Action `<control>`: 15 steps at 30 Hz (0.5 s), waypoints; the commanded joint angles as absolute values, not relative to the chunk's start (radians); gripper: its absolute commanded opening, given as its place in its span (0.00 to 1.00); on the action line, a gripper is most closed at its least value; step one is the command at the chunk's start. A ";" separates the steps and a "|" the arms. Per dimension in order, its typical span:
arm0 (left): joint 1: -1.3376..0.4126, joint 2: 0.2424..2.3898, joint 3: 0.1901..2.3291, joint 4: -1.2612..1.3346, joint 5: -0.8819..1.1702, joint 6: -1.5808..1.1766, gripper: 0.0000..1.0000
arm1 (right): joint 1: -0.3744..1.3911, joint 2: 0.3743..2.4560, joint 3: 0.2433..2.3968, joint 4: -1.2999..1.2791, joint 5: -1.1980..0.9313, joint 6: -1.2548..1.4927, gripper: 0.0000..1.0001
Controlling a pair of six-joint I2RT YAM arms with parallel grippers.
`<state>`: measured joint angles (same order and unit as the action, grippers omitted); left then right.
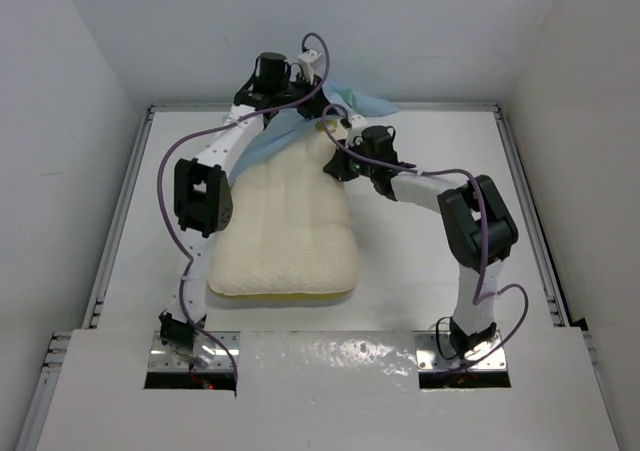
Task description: Put the pillow into the pillowcase
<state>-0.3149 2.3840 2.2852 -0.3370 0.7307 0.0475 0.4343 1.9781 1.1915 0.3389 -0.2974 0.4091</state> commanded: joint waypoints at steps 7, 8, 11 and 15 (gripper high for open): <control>-0.414 2.255 2.358 -0.822 1.061 0.476 0.00 | 0.477 1.750 1.175 0.469 -0.485 0.167 0.00; -0.419 2.252 2.362 -0.875 1.086 0.538 0.00 | 0.477 1.746 1.174 0.488 -0.479 0.167 0.00; -0.437 2.244 2.411 -1.188 1.182 0.792 0.00 | 0.462 1.778 1.164 0.590 -0.439 0.224 0.00; -0.437 2.217 2.447 -1.318 1.236 0.959 0.00 | 0.439 1.876 1.195 0.614 -0.393 0.302 0.00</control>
<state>-0.3946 2.3257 2.4050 -1.0229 1.0134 0.7410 0.4526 1.8290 1.1408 0.3813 -0.4305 0.2550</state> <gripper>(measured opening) 0.006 0.024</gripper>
